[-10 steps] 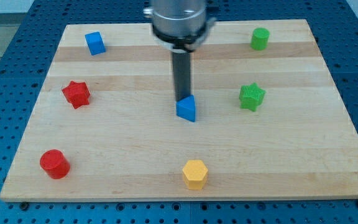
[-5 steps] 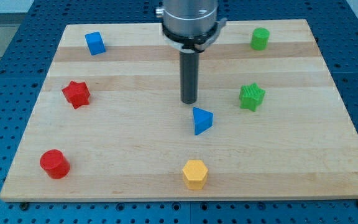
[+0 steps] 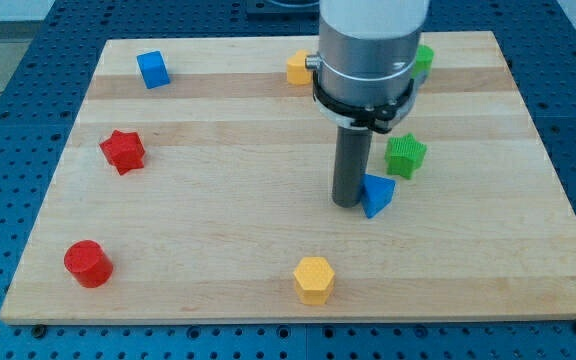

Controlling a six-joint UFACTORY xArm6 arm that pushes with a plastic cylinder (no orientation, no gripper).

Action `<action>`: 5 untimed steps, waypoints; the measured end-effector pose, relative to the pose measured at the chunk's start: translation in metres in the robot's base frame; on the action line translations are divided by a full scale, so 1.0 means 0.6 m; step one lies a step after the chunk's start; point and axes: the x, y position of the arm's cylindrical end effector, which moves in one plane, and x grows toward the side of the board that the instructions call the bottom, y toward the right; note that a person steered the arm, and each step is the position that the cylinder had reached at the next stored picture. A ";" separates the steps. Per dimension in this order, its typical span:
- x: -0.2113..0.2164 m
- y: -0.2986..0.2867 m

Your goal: Slide blue triangle to the bottom right of the board

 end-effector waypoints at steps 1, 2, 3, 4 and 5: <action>-0.015 0.048; 0.004 0.100; -0.006 0.104; -0.024 0.138; 0.017 0.178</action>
